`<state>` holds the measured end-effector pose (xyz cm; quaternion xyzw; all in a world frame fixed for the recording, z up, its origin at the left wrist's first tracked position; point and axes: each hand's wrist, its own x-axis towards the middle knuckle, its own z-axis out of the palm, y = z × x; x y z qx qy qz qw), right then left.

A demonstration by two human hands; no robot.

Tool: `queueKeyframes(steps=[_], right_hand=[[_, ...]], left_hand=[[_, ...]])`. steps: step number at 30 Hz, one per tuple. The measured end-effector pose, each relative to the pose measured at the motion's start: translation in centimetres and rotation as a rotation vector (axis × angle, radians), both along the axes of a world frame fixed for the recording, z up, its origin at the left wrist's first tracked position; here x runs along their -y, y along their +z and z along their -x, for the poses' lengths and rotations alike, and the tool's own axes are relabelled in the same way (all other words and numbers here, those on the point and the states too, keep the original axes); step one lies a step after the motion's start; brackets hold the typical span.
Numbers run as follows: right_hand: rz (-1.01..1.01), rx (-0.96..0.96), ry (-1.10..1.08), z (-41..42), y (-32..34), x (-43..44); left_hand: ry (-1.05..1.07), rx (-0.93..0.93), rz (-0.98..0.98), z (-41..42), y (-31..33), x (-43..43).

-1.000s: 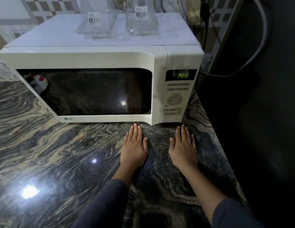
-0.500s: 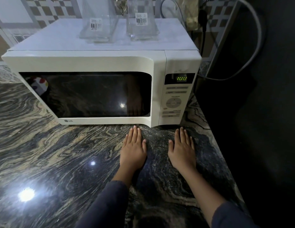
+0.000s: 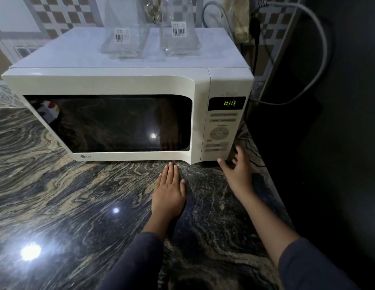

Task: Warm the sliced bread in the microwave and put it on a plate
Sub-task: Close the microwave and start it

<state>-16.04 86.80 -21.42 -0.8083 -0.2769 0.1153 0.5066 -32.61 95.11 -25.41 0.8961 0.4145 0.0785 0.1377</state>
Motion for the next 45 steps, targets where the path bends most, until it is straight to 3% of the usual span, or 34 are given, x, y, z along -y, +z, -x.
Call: queueKeyframes(steps=[15,21,34,37,40,42,45], right_hand=[[-0.201,-0.031,-0.019,-0.9,0.3,-2.1],[-0.191,-0.089,0.003,-1.2,0.7,-2.1],[-0.115,-0.023,0.034,-0.8,1.7,-2.0],[-0.086,-0.036,0.002,-0.5,2.8,-1.9],[-0.063,0.041,-0.029,-0.4,4.7,-1.8],[-0.131,0.122,-0.027,-0.5,6.5,-1.6],[-0.305,0.277,-0.032,-0.3,10.3,-1.2]], left_hand=[[0.006,0.032,-0.005,0.1,0.3,0.0],[0.007,0.032,0.002,0.1,0.2,0.0],[0.024,0.083,0.025,0.0,0.1,-0.1],[0.008,0.154,0.079,0.2,0.5,-0.3],[0.025,0.367,0.161,0.9,0.9,-0.2],[0.097,0.545,0.279,1.2,1.6,0.1],[0.157,0.715,0.298,0.3,4.1,0.5]])
